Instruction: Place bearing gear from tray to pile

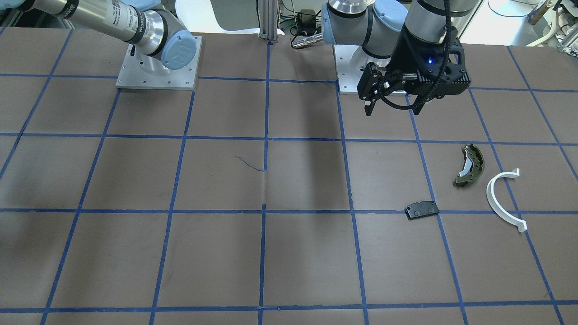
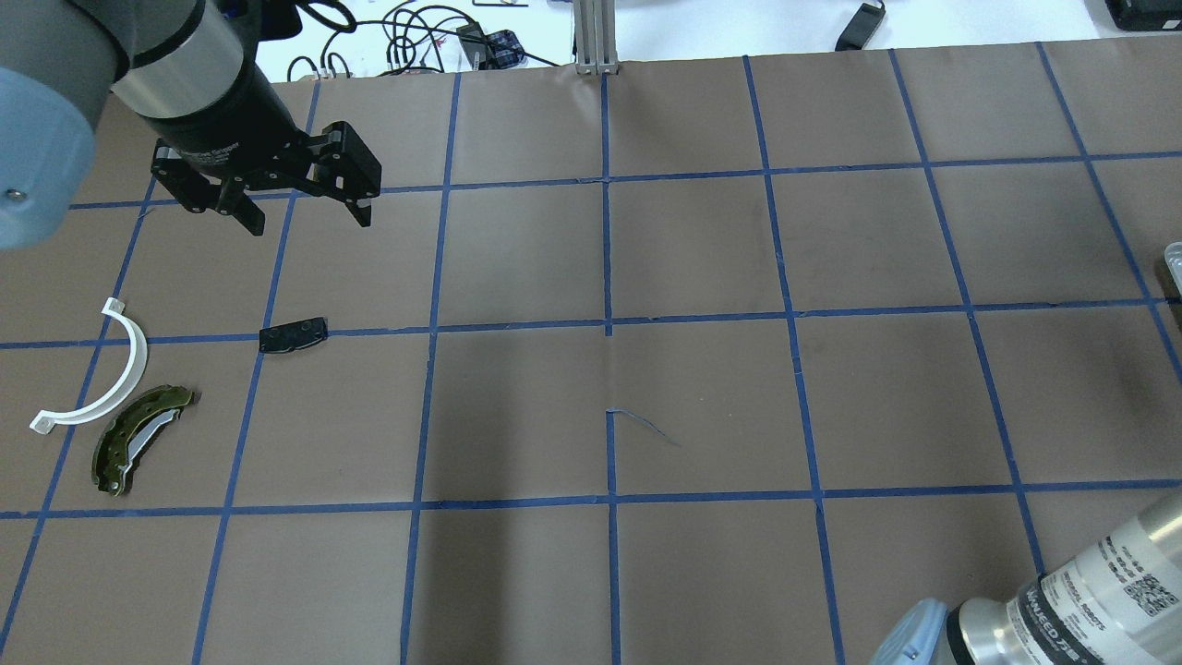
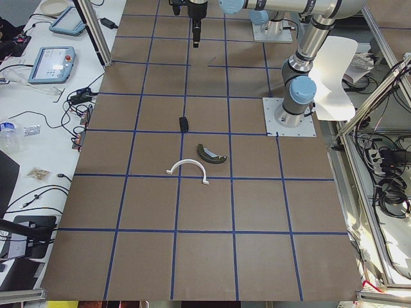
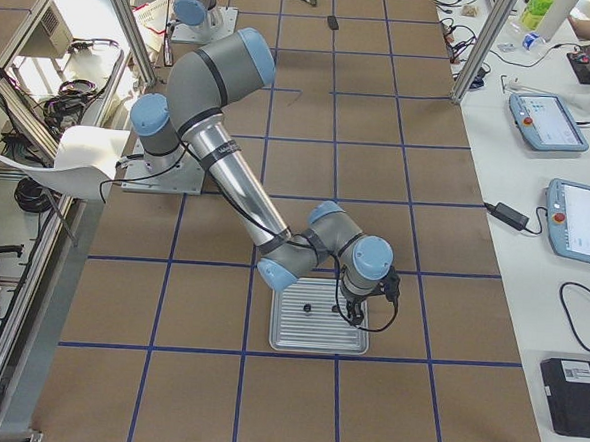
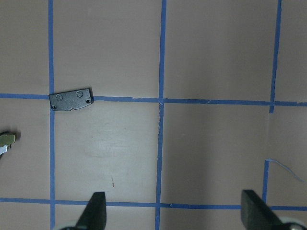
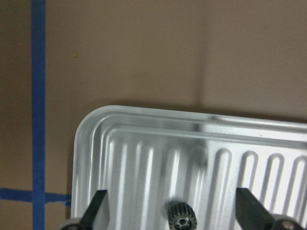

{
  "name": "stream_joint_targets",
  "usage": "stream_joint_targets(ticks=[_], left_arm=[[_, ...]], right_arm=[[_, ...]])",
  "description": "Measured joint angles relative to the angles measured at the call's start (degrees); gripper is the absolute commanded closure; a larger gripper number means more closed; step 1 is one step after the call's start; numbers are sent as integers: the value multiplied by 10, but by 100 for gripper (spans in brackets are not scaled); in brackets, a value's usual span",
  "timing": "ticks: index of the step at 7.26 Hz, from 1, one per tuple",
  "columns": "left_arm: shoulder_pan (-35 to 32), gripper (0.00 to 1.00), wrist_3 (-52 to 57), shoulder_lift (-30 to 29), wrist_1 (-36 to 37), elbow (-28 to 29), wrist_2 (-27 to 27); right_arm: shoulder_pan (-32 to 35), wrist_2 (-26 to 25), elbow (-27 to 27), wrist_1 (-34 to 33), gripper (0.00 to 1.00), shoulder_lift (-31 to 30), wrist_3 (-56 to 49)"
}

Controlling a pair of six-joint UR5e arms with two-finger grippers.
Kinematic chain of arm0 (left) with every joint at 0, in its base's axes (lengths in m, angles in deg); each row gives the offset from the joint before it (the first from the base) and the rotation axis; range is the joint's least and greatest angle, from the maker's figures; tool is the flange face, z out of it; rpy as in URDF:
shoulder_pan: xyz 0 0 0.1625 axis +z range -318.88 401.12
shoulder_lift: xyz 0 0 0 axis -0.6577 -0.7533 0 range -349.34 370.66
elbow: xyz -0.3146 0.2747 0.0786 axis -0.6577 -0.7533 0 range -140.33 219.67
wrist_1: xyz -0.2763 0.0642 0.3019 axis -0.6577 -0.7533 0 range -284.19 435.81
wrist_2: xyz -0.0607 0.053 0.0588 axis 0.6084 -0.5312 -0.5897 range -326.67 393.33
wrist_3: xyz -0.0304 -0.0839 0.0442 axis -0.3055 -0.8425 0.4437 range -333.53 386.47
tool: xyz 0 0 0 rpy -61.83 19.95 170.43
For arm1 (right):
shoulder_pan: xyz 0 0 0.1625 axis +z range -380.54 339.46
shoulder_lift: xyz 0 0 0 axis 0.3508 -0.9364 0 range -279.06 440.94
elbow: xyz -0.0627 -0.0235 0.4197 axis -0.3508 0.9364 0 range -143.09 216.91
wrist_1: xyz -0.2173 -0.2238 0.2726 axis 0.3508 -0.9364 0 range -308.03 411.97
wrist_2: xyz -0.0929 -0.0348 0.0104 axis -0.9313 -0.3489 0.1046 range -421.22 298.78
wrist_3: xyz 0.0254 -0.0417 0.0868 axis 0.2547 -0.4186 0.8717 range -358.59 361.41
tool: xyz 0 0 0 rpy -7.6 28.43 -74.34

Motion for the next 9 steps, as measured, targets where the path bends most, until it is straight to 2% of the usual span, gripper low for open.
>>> stream_joint_targets(ticks=[2,4,9], left_arm=[[0,0,0,0,0,-1,-1],[0,0,0,1,0,-1,-1],[0,0,0,1,0,-1,0]], right_arm=[[0,0,1,-12,28,9,1],[0,-4,1,-14,34,11,3],[0,-40,-2,-11,35,10,4]])
